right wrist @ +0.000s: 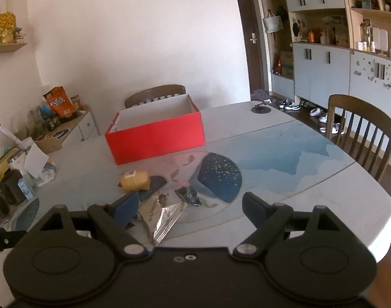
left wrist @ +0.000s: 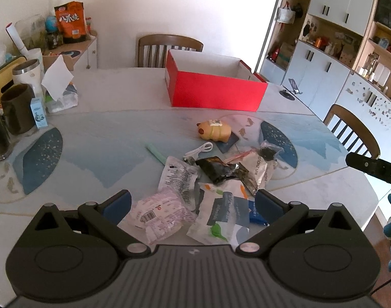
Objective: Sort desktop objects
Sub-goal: 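Move the left tool toward the pink-white snack bag while the right tool approaches the small clear bag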
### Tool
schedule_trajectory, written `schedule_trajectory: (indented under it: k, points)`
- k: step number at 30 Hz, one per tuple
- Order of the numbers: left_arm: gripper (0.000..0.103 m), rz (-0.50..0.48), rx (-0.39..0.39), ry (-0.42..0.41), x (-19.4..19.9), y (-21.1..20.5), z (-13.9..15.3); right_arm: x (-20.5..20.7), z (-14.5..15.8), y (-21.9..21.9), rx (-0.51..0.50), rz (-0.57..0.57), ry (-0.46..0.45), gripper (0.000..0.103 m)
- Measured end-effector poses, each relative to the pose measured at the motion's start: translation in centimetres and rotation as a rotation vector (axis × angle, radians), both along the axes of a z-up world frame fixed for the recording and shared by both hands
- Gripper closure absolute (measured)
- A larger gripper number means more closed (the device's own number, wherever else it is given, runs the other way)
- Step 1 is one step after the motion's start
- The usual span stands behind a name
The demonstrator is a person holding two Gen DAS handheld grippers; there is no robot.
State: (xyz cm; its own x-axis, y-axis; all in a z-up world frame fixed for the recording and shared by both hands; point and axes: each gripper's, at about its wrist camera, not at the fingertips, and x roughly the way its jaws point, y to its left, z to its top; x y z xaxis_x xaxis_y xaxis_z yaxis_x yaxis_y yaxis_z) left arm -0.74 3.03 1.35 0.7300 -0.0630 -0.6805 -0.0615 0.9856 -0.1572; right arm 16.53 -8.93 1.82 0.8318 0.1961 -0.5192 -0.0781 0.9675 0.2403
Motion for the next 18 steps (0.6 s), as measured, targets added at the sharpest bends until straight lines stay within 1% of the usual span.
schedule_trajectory:
  k: [4,7,9,12,15,18]
  points:
    - [0.000,0.011,0.007,0.003,0.4,0.0,-0.2,0.7,-0.2,-0.2,-0.015,0.007,0.017,0.015]
    - [0.000,0.024,0.035,-0.002,0.7,-0.1,-0.6,1.3,-0.5,-0.2,-0.042,0.000,0.018,0.015]
    - [0.000,0.029,0.055,-0.013,0.9,-0.2,-0.8,2.0,-0.8,-0.4,-0.034,0.033,0.032,0.015]
    - [0.000,0.044,0.085,-0.006,1.5,-0.3,-1.3,3.0,-1.3,-0.7,-0.027,0.037,0.048,0.015]
    - [0.000,0.057,0.073,0.017,2.2,0.0,-2.1,4.2,-1.8,-1.1,-0.028,0.042,0.053,0.016]
    - [0.000,0.075,0.042,0.056,2.8,0.3,-3.1,5.5,-2.3,-1.2,-0.072,0.045,0.052,0.016]
